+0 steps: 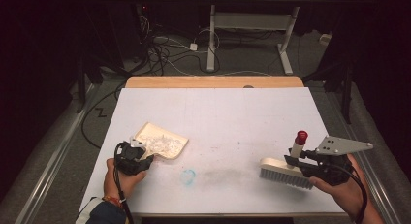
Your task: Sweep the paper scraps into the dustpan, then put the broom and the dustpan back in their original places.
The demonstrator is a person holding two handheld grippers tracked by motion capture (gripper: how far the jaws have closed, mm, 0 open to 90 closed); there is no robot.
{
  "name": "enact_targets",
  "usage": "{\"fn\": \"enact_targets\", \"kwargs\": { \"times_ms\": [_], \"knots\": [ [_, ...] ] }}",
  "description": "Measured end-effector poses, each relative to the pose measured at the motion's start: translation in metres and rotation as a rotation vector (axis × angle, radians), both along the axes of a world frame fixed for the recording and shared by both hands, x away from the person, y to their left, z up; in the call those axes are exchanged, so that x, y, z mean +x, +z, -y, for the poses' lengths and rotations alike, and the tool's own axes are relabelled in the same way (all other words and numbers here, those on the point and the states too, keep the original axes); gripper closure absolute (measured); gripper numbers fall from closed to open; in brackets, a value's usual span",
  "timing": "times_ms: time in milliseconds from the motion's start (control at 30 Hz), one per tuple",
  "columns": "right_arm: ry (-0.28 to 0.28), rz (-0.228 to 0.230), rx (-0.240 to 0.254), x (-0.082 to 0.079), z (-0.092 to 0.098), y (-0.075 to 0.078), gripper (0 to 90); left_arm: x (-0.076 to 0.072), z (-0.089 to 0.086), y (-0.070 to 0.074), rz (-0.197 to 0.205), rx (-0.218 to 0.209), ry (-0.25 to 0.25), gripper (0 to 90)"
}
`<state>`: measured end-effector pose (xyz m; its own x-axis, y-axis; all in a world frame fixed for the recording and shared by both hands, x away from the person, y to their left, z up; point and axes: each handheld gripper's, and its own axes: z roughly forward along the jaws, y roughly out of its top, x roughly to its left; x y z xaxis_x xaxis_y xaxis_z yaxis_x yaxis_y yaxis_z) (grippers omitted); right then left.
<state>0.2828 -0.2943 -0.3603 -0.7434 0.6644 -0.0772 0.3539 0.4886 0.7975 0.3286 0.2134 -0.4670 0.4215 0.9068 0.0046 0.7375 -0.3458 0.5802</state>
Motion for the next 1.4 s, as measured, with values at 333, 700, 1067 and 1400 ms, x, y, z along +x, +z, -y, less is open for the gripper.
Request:
{"fn": "enact_targets", "kwargs": {
  "times_ms": [333,700,1067,1400],
  "knots": [
    [0.002,-0.002,-0.016,0.009,-0.009,-0.007,70.6,-0.004,0.015,-0.003,0.002,-0.008,0.007,59.8],
    [-0.041,-0.010,0.007,0.032,-0.011,-0.009,68.2,-0.016,0.030,0.002,0.039,-0.055,-0.031,52.3],
    [-0.147,0.032,0.052,0.083,-0.019,-0.003,63.1,-0.039,0.017,0.015,0.268,-0.095,-0.135,32.1],
    [-0.285,0.032,0.020,0.127,-0.028,-0.023,61.9,-0.045,0.012,0.006,0.311,-0.050,-0.173,24.9]
  ]
}}
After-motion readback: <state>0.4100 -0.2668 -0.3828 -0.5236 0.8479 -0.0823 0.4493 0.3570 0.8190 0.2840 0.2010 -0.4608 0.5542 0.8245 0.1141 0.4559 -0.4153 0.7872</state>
